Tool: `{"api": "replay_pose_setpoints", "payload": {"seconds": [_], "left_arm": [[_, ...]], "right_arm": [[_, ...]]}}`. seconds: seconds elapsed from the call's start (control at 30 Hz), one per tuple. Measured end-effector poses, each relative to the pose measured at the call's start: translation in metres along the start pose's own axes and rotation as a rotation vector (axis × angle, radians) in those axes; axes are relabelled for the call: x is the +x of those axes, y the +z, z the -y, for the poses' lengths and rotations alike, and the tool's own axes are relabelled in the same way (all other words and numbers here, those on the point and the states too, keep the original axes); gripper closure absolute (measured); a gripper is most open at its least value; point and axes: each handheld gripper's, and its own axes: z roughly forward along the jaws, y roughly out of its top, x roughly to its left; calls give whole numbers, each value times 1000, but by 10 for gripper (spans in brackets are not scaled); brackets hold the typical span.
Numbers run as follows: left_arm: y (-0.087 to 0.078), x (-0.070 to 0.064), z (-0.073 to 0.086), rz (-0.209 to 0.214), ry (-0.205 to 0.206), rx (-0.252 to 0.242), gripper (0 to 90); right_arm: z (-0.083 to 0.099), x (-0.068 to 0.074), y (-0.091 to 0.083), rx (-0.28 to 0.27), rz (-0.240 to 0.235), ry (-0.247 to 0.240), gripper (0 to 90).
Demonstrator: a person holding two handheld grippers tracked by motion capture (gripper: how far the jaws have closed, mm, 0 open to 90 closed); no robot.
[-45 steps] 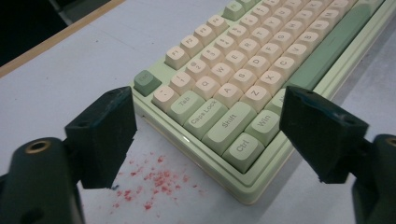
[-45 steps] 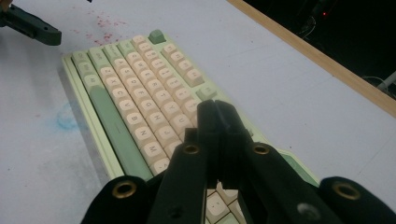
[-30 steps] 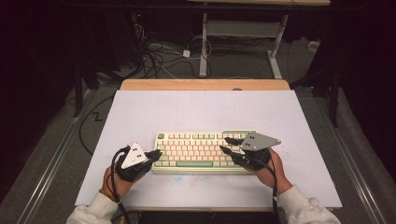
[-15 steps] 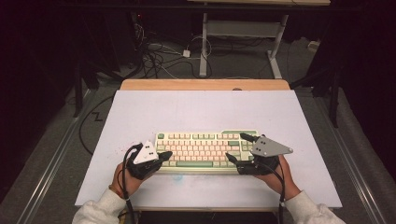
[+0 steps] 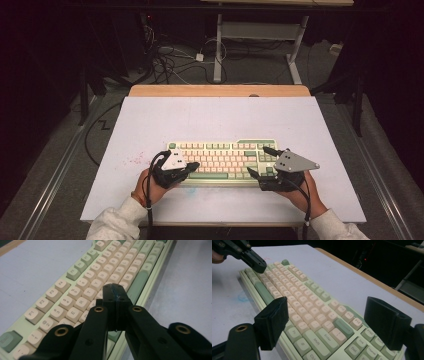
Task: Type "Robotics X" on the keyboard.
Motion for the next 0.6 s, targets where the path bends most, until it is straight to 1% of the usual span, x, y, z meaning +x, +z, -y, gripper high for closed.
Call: {"api": "replay_pose_setpoints", "payload": {"seconds": [0.3,0.4,0.53,0.6], "left_arm": [[15,-4,-10,27,17,17,876],[20,-6,-13,43,24,27,877],[27,-7,-15,47,31,43,877],[28,-6,-16,44,26,44,877]], "right_arm": [[3,0,-1,11,1,-3,201],[3,0,-1,12,0,-5,200],[3,0,-1,14,0,-7,201],[3,0,0,14,-2,-7,201]]}}
